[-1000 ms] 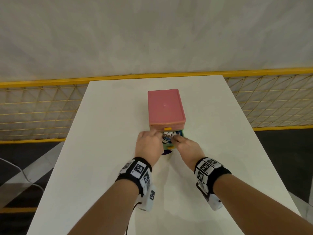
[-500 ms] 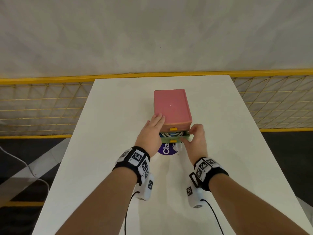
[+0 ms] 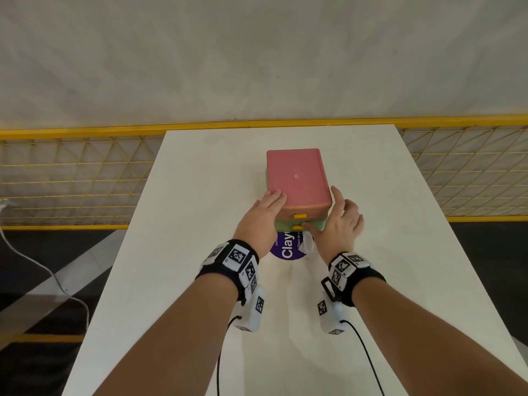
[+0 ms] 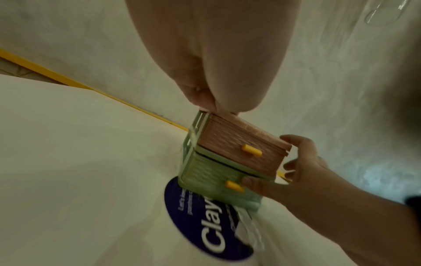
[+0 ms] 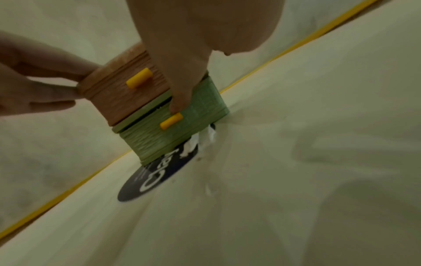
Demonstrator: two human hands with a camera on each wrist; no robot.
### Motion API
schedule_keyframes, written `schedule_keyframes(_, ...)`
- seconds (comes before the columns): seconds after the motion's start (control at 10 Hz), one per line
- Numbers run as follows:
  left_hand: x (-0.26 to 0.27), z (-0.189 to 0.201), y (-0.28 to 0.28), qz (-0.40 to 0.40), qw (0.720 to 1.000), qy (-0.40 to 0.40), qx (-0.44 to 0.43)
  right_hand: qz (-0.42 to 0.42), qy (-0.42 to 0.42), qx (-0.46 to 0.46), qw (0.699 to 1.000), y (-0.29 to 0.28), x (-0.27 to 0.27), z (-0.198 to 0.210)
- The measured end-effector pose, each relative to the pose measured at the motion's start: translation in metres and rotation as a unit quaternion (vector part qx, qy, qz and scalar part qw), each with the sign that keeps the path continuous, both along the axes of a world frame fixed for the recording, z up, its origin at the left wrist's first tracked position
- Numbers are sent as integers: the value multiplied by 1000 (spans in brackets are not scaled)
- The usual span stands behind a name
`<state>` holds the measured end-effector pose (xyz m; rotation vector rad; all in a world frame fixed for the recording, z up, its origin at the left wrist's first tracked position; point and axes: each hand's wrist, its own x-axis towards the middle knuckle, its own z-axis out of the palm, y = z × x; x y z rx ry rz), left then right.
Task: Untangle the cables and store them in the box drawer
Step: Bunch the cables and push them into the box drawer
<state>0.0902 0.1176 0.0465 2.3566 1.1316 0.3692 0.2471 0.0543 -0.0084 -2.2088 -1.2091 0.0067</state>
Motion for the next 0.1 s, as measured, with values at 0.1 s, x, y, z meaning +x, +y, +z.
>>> schedule_keyframes(0.1,-15,8,-2,18,998,-48,-30,14,25,28,999,-8,12,16)
